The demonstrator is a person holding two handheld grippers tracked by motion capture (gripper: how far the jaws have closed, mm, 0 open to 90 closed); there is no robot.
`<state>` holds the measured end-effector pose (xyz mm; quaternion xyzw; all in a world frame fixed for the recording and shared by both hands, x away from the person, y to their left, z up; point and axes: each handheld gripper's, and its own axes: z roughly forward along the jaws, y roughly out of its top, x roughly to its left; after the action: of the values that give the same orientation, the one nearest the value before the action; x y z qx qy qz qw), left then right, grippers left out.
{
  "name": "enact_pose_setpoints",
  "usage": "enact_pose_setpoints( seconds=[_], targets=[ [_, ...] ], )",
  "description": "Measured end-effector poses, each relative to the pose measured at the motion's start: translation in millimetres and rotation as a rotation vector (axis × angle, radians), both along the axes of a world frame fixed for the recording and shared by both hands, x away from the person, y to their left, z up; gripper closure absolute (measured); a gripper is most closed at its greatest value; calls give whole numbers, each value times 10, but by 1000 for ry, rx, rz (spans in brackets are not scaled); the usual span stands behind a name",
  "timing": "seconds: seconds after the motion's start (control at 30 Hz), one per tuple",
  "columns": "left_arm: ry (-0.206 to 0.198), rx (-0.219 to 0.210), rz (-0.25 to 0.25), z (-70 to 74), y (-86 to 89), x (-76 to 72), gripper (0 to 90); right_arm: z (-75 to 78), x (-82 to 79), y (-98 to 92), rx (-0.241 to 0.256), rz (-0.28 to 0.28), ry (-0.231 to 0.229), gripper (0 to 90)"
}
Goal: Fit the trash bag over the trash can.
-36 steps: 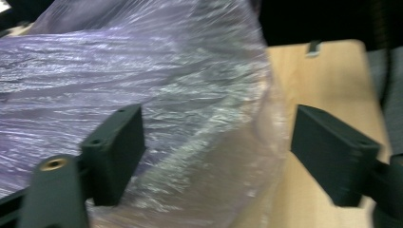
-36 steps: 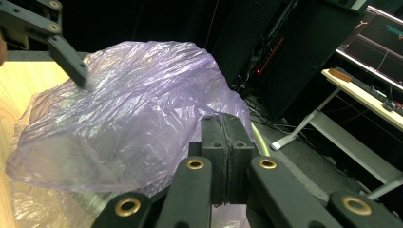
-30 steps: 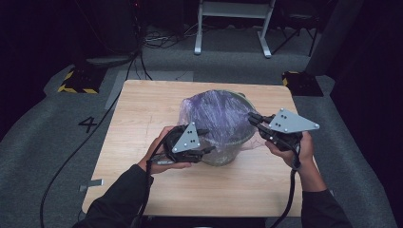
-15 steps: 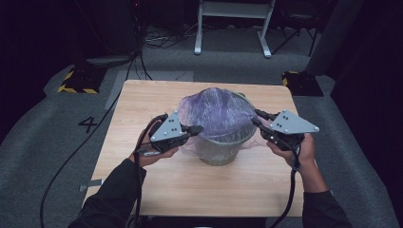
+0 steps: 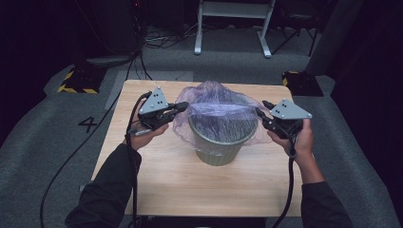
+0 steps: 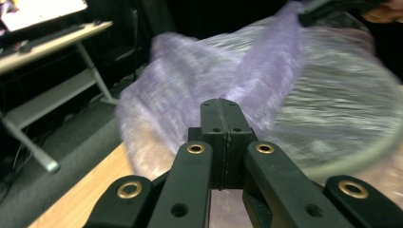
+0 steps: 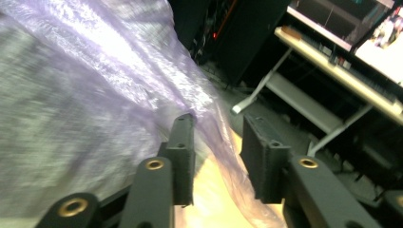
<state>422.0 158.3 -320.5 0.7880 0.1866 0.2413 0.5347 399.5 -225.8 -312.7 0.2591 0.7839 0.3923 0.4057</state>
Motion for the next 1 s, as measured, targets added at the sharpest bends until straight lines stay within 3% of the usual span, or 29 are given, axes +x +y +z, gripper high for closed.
enact_pose_setpoints(
  seconds=[0.07, 0.13, 0.2, 0.3, 0.4, 0.43, 0.53, 0.57, 0.63, 0.67, 0.77, 0.9, 1.0],
  targets=[
    [18, -11, 19, -27, 28, 85, 899, -18, 69, -22, 13, -17, 28, 635],
    [28, -14, 36, -49, 46, 148, 899, -36, 158, -43, 27, -28, 87, 637],
    [41, -23, 49, -75, 61, 219, 899, -38, 192, -61, 28, -26, 100, 725],
    [54, -27, 87, -110, 65, 316, 899, -20, 219, -106, 79, 26, 136, 841],
    [63, -50, 143, -138, 48, 402, 898, -7, 281, -143, 196, 73, 234, 889],
    [60, -57, 154, -142, 36, 423, 898, -4, 302, -129, 178, 64, 241, 887],
    [40, -73, 164, -135, 12, 447, 898, 1, 336, -113, 150, 45, 241, 817],
    [21, -88, 171, -131, 10, 440, 898, 3, 343, -113, 144, 41, 238, 753],
    [7, -119, 155, -117, 15, 412, 898, 18, 333, -108, 151, 30, 226, 513],
    [-5, -115, 148, -108, 8, 391, 898, 33, 309, -96, 137, 29, 225, 461],
    [-24, -101, 128, -71, -27, 346, 899, 94, 171, -46, 81, 40, 144, 351],
    [-19, -84, 116, -29, -82, 351, 898, 171, 65, 9, 55, 89, 71, 362],
    [-14, -74, 124, -27, -101, 381, 898, 216, 64, 2, 115, 155, 81, 429]
  ],
)
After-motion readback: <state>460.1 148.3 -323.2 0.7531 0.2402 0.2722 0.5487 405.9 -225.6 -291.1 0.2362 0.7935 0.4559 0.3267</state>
